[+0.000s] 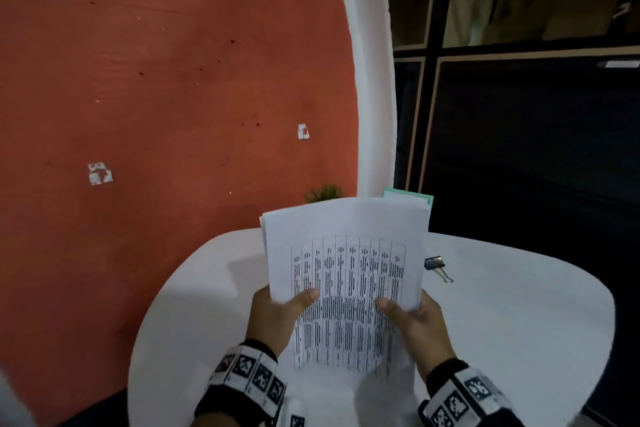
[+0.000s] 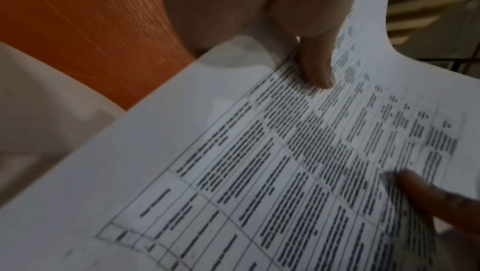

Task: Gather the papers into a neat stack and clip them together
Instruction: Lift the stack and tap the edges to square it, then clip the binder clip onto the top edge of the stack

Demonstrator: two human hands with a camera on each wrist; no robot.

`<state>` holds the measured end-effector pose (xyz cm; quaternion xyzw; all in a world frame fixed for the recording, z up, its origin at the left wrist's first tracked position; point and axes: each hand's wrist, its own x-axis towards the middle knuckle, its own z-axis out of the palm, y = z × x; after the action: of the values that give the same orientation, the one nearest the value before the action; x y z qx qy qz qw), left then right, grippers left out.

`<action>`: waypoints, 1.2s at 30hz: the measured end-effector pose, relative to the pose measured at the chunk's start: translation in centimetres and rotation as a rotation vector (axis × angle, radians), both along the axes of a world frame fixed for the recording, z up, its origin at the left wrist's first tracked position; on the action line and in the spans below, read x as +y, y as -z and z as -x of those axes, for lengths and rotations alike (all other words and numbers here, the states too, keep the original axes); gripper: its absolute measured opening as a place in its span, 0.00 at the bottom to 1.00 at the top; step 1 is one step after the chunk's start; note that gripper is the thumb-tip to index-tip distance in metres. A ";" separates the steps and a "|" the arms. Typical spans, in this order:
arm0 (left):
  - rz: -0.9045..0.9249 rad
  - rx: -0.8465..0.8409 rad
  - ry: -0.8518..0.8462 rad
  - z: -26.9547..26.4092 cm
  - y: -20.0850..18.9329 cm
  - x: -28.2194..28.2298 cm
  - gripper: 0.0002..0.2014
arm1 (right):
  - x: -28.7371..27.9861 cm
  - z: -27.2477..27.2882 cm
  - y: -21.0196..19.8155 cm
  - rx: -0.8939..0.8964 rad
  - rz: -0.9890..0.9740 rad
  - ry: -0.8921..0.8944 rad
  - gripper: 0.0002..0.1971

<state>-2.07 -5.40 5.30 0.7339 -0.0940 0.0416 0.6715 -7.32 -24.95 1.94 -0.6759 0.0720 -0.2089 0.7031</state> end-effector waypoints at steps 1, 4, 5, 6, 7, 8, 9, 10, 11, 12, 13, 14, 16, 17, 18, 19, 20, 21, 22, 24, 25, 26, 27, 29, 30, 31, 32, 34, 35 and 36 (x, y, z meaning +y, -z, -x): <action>-0.007 0.002 -0.005 -0.2 0.3 -0.1 0.10 | 0.0 -0.2 0.2 0.008 -0.003 0.007 0.18; 0.019 0.022 -0.012 -1.3 -0.1 0.2 0.09 | -0.6 -0.7 -0.5 -0.008 0.020 -0.012 0.17; 0.033 0.021 -0.014 -1.5 -0.3 0.3 0.09 | -0.8 -0.9 -0.8 -0.021 0.025 -0.022 0.17; 0.045 0.035 -0.004 -1.5 -0.4 0.4 0.09 | -1.0 -1.0 -0.8 -0.025 0.027 -0.033 0.17; 0.058 0.048 0.003 -1.3 -0.5 0.4 0.09 | -1.1 -1.1 -0.5 -0.017 0.021 -0.042 0.17; 0.051 0.064 0.009 -1.2 -0.2 0.4 0.10 | -1.1 -1.1 0.0 -0.004 0.008 -0.044 0.17; 0.027 0.078 0.008 -0.9 0.1 0.2 0.10 | -1.1 -1.1 0.8 0.012 -0.008 -0.040 0.18; 0.008 0.090 0.005 -0.6 0.5 0.1 0.11 | -1.1 -1.1 1.5 0.027 -0.024 -0.032 0.18; 0.002 0.085 0.000 -0.4 0.5 -0.2 0.12 | -1.2 -1.0 2.1 0.040 -0.030 -0.028 0.18; -0.002 0.079 0.000 -0.4 0.5 -0.5 0.13 | -1.3 -1.0 2.5 0.048 -0.024 -0.031 0.18; 0.001 0.069 0.002 -0.4 0.5 -0.8 0.14 | -1.5 -1.1 2.9 0.055 -0.013 -0.037 0.18; 0.017 0.067 0.006 -0.6 0.5 -0.8 0.16 | -1.7 -1.2 3.1 0.058 -0.003 -0.044 0.18; 0.035 0.077 0.008 -0.8 0.5 -0.8 0.17 | -2.0 -1.3 3.3 0.055 0.003 -0.062 0.18; 0.045 0.087 0.014 -1.1 0.8 -0.4 0.16 | -2.1 -1.3 3.3 0.047 0.006 -0.064 0.18; 0.041 0.093 0.036 -1.4 1.0 -0.1 0.13 | -2.2 -1.4 3.4 0.047 0.012 -0.060 0.18; 0.031 0.097 0.069 -1.6 0.7 0.1 0.12 | -2.2 -1.4 3.4 0.051 0.023 -0.059 0.18; 0.030 0.097 0.079 -1.8 0.7 0.3 0.11 | -2.2 -1.4 3.5 0.047 0.033 -0.068 0.18; 0.031 0.088 0.077 -2.1 0.8 0.6 0.10 | -2.2 -1.5 3.4 0.042 0.039 -0.079 0.18; 0.029 0.075 0.080 -2.3 0.7 0.6 0.10 | -2.2 -1.6 3.2 0.044 0.031 -0.093 0.18; 0.016 0.047 0.056 -2.6 0.4 0.5 0.15 | -2.0 -1.7 2.4 0.060 -0.028 -0.137 0.18; 0.005 0.032 0.041 -2.7 0.3 0.5 0.16 | -2.0 -1.8 1.9 0.075 -0.048 -0.175 0.19; 0.005 0.029 0.032 -2.8 0.3 0.5 0.15 | -2.1 -1.9 1.2 0.089 -0.037 -0.221 0.18; 0.018 0.034 0.028 -2.9 0.1 0.5 0.13 | -2.4 -2.0 0.5 0.107 0.013 -0.264 0.18; 0.055 0.038 0.009 -3.1 0.1 0.4 0.16 | -3.9 -2.8 -0.7 0.148 0.084 -0.335 0.17; 0.067 0.038 -0.016 -3.4 0.4 0.5 0.18 | -5.0 -3.4 -1.2 0.182 0.071 -0.325 0.16; 0.065 0.049 -0.040 -3.7 0.5 0.6 0.19 | -6.1 -4.3 -1.7 0.215 0.055 -0.287 0.16; 0.063 0.062 -0.055 -4.1 0.8 0.7 0.20 | -7.5 -5.3 -1.9 0.254 0.060 -0.225 0.15; 0.056 0.083 -0.058 -5.0 1.5 0.7 0.21 | -10.8 -7.7 -1.4 0.355 0.171 -0.072 0.11; 0.042 0.088 -0.062 -5.3 1.6 0.7 0.21 | -12.5 -9.0 -0.8 0.425 0.297 0.002 0.08; 0.033 0.092 -0.081 -5.8 1.7 0.5 0.22 | -14.3 -10.4 0.1 0.519 0.506 0.052 0.06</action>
<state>3.69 -4.90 3.59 0.7270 -0.0326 0.0368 0.6849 3.07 -39.25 1.83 -0.8569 0.2111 -0.0594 0.4665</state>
